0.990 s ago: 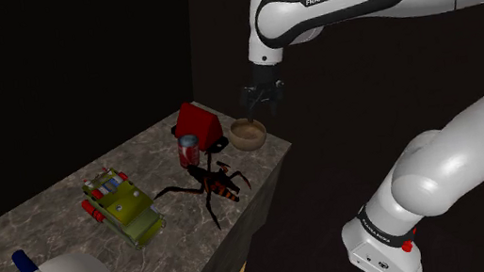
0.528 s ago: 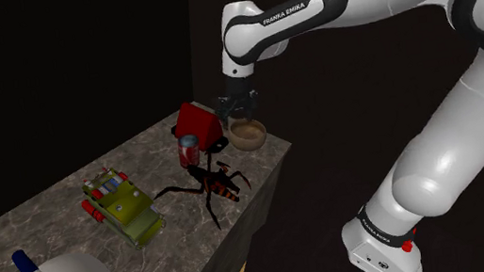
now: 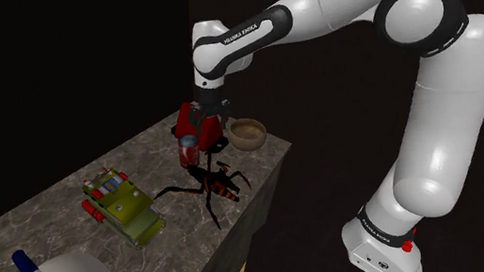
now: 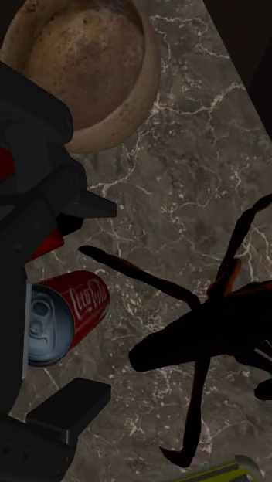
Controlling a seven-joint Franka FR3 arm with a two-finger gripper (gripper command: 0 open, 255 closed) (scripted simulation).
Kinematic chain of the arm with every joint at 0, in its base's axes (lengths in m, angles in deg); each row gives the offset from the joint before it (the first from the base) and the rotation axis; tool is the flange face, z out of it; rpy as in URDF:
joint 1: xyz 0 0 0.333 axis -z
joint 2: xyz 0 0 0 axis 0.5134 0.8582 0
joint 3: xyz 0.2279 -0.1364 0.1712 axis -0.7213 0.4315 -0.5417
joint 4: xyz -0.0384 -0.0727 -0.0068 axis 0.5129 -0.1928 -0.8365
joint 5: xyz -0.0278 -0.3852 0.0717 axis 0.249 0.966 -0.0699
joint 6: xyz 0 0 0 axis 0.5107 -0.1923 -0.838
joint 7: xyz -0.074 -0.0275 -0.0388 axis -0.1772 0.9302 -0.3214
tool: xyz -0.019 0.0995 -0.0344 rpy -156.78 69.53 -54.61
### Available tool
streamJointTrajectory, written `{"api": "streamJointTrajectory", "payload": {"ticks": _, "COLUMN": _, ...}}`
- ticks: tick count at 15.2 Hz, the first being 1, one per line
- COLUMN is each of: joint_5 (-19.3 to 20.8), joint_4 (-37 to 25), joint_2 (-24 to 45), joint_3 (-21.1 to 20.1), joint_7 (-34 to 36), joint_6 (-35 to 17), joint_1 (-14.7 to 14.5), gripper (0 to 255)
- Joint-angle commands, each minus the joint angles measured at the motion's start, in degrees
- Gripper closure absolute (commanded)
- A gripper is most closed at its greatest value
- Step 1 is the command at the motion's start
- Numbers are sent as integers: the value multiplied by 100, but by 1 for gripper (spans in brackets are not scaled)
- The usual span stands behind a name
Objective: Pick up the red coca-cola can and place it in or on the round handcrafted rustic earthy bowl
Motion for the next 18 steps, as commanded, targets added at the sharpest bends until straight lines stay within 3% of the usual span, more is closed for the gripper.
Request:
{"api": "streamJointTrajectory", "payload": {"ticks": 1, "joint_5": 59, "joint_4": -425, "joint_2": 459, "joint_3": 9, "joint_7": 80, "joint_6": -48, "joint_1": -49, "gripper": 0}}
{"api": "streamJointTrajectory", "payload": {"ticks": 7, "joint_5": 209, "joint_4": -1977, "joint_2": 1852, "joint_3": 58, "joint_7": 317, "joint_6": 72, "joint_1": -253, "gripper": 0}}
{"api": "streamJointTrajectory", "payload": {"ticks": 18, "joint_5": 217, "joint_4": -1737, "joint_2": 2083, "joint_3": 63, "joint_7": 320, "joint_6": -402, "joint_1": -297, "gripper": 0}}
